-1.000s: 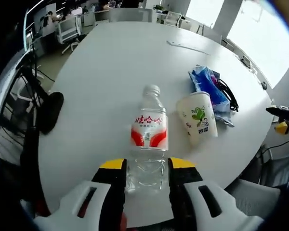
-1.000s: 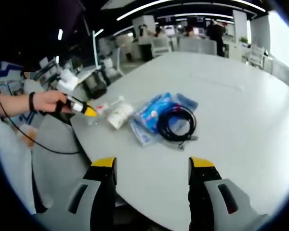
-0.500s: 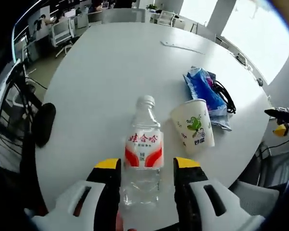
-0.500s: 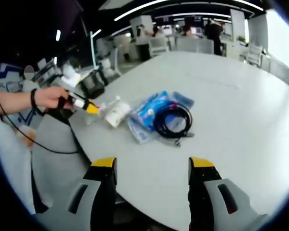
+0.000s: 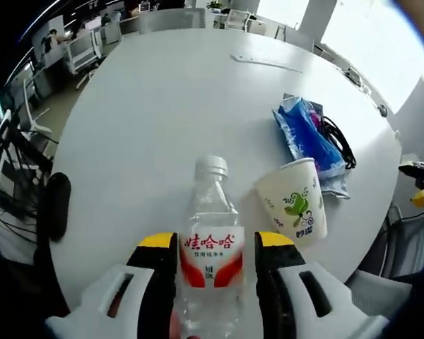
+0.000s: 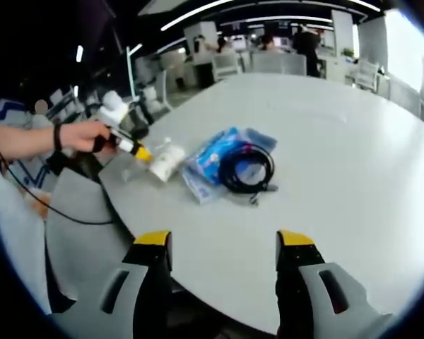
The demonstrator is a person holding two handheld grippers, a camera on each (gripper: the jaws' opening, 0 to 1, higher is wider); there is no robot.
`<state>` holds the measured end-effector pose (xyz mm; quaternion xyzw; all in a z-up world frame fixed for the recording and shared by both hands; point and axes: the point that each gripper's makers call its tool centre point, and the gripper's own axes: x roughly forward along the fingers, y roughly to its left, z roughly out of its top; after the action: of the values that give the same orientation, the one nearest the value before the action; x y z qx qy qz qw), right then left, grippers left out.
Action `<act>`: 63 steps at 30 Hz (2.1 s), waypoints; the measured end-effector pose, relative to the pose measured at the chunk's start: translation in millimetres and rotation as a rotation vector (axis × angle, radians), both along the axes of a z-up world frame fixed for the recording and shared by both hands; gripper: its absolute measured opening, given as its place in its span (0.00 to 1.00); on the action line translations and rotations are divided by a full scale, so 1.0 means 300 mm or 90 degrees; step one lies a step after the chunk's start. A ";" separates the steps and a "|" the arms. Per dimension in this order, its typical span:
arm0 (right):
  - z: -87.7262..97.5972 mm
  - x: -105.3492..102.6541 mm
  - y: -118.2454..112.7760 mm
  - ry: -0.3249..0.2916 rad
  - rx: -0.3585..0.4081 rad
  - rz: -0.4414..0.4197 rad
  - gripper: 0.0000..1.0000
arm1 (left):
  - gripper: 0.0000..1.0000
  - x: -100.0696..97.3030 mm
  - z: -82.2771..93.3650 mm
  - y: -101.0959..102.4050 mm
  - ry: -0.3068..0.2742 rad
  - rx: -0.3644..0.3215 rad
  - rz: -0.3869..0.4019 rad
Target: Arrange the tabletop items into an orderly group along one side of the table until the central work area is clear of visible clutter.
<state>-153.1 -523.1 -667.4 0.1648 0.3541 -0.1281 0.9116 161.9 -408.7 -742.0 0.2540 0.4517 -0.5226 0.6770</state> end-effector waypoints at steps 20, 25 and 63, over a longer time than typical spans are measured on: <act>0.008 0.017 -0.007 -0.003 0.002 0.002 0.57 | 0.37 0.013 0.000 -0.017 0.009 -0.026 0.020; 0.011 0.026 -0.011 -0.008 0.003 0.003 0.57 | 0.37 0.020 0.028 -0.020 0.002 -0.049 0.024; 0.018 0.096 0.012 -0.022 -0.002 0.044 0.57 | 0.37 0.036 0.206 0.123 -0.066 -0.142 0.077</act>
<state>-124.4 -519.4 -661.9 0.1533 0.3434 -0.0942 0.9218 172.7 -371.8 -680.3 0.1757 0.3697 -0.5139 0.7539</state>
